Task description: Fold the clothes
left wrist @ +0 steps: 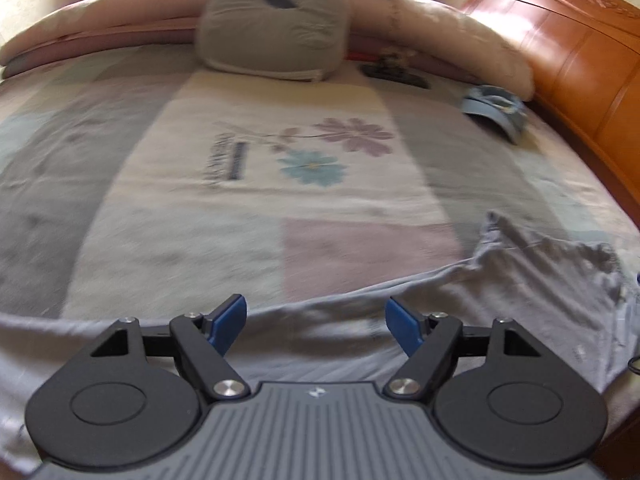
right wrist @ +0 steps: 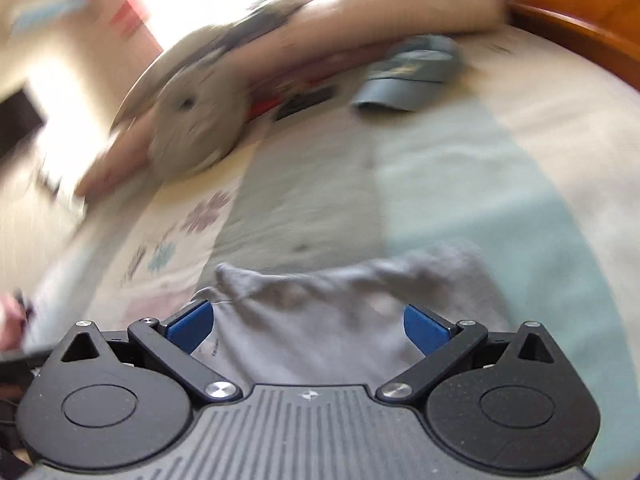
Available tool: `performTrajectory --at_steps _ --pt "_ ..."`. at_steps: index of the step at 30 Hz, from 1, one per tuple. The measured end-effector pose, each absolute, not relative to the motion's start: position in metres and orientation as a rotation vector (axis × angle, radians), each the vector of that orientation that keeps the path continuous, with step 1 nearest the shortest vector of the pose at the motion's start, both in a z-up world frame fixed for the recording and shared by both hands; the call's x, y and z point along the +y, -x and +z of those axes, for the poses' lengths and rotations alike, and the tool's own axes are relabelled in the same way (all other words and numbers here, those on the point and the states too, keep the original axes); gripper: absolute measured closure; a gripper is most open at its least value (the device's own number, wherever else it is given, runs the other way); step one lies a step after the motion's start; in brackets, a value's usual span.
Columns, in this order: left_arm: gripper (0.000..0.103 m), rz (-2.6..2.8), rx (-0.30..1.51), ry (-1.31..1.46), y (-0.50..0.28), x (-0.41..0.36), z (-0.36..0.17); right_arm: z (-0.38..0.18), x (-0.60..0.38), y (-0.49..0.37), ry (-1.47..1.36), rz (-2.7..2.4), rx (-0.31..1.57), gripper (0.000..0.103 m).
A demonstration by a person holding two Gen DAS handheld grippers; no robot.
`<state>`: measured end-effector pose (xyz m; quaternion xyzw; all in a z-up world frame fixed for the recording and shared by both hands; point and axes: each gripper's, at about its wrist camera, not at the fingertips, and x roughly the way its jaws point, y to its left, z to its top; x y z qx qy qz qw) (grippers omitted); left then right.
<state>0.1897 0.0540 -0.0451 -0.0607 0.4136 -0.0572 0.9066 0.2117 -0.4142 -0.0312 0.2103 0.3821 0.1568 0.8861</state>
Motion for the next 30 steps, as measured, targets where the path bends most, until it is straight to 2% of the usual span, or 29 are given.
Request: performTrajectory --at_steps 6,15,25,30 --pt "0.026 -0.218 0.84 0.097 -0.202 0.028 -0.034 -0.067 -0.471 -0.167 -0.712 0.171 0.798 0.0" --pt "0.025 -0.283 0.872 0.013 -0.21 -0.015 -0.024 -0.104 -0.489 -0.181 -0.904 0.218 0.776 0.0" --pt "0.025 -0.322 0.887 -0.033 -0.22 -0.045 -0.016 -0.106 -0.476 -0.199 -0.957 0.323 0.883 0.0" --pt "0.025 -0.344 0.892 -0.059 -0.225 -0.058 -0.016 -0.105 -0.471 -0.207 -0.912 0.304 0.786 0.0"
